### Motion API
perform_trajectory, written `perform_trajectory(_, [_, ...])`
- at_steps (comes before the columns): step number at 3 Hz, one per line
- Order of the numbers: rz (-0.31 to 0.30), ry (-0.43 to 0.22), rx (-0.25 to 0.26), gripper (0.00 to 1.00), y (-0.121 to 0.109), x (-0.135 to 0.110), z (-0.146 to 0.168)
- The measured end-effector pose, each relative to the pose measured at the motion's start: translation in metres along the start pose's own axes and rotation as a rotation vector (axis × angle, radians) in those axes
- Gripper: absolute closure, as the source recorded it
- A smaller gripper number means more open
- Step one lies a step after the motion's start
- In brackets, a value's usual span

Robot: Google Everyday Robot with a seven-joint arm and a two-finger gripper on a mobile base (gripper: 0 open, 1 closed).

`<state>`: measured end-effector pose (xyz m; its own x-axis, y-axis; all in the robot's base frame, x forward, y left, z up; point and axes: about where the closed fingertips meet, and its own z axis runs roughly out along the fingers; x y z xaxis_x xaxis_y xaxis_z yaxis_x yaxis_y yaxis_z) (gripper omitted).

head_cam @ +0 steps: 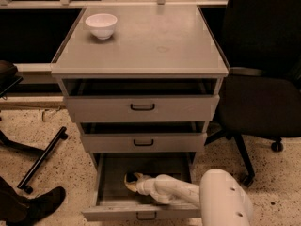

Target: Place sponge into bottom drawer

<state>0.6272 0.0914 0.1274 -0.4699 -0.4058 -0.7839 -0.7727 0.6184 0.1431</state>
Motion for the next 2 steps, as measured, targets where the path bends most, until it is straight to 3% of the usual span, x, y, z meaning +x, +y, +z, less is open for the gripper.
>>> perform_trajectory(2, [0.0, 0.0, 0.0, 0.12, 0.0001, 0.0, 0.0])
